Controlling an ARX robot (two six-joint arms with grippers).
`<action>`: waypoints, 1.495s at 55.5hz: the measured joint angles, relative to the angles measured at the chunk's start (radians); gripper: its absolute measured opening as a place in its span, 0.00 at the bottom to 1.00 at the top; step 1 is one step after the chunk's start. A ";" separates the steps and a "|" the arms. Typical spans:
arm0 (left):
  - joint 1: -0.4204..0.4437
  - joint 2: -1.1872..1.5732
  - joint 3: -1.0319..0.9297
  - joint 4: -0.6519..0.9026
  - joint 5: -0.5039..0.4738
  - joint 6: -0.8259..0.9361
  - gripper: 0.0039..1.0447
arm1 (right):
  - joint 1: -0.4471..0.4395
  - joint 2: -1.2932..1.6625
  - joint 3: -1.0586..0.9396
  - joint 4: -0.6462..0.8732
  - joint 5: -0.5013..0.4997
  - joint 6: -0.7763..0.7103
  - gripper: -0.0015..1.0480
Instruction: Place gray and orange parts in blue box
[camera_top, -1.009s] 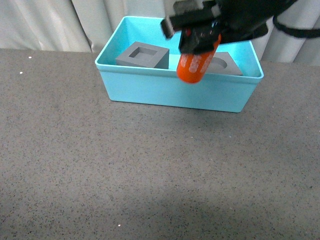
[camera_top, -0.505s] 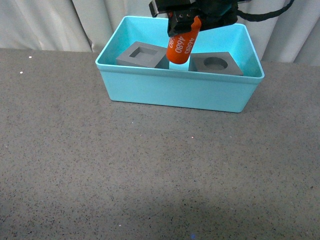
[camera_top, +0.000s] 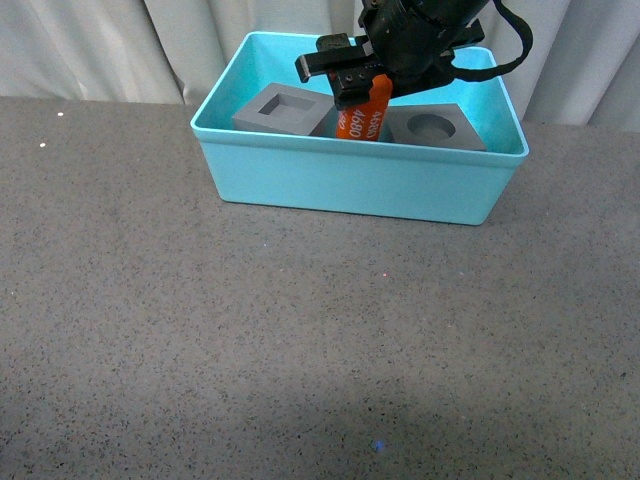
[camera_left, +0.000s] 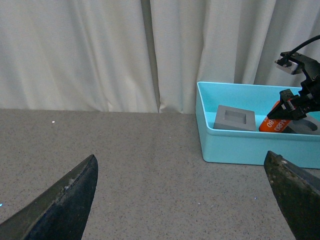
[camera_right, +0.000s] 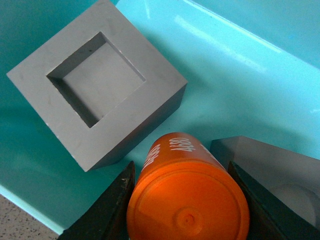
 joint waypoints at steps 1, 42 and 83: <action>0.000 0.000 0.000 0.000 0.000 0.000 0.94 | 0.000 0.000 0.000 0.001 0.000 0.001 0.51; 0.000 0.000 0.000 0.000 0.000 0.000 0.94 | -0.134 -0.671 -0.786 0.493 0.246 0.112 0.91; 0.000 -0.002 0.000 -0.002 0.000 0.000 0.94 | -0.312 -1.249 -1.543 1.153 0.156 0.042 0.00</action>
